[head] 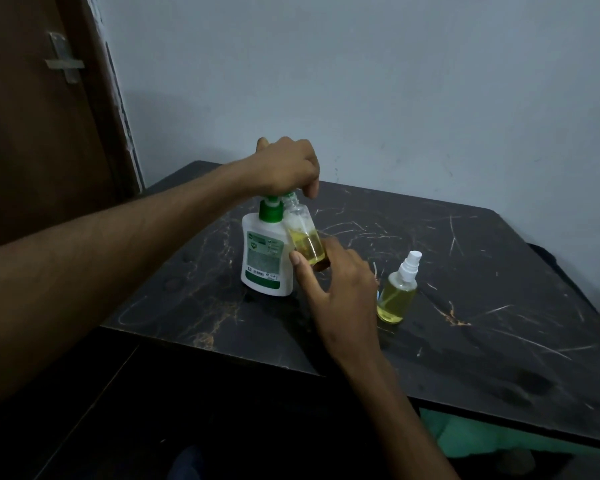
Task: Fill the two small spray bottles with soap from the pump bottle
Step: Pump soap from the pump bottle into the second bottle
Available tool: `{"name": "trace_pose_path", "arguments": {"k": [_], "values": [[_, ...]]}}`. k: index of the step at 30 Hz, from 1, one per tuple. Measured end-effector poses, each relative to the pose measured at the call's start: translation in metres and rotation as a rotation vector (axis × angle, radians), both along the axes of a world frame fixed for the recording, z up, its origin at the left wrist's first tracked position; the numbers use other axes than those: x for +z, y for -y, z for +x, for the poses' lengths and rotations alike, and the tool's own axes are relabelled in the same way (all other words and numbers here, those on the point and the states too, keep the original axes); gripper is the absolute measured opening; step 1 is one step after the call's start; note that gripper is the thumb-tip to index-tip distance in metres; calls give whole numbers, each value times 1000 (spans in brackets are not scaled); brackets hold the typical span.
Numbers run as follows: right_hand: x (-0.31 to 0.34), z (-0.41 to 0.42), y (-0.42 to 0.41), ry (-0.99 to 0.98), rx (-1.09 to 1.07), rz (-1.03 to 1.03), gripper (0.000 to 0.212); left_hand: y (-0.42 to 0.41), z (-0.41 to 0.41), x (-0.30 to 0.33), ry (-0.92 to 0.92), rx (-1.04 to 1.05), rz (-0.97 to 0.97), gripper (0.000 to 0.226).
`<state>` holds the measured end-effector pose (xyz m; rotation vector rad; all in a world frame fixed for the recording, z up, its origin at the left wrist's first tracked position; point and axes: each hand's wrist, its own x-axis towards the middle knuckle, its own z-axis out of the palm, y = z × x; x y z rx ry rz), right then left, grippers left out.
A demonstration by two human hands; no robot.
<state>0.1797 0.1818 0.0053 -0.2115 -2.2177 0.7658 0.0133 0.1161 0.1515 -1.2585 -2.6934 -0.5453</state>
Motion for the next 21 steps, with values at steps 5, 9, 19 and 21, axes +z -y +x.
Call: {"name": "trace_pose_path", "arguments": {"k": [5,9,19,21], "values": [[-3,0,1,-5,13,-25,36,1,-2,-1,-15,5,-16,22],[-4,1,0,-8,9,-30,37,-1,0,1,-39,-3,-23,22],[-3,2,2,-39,10,-18,35,1,1,6,-18,-14,-38,22],[-3,2,2,-32,12,-18,35,-1,1,7,-34,-12,-29,22]]}}
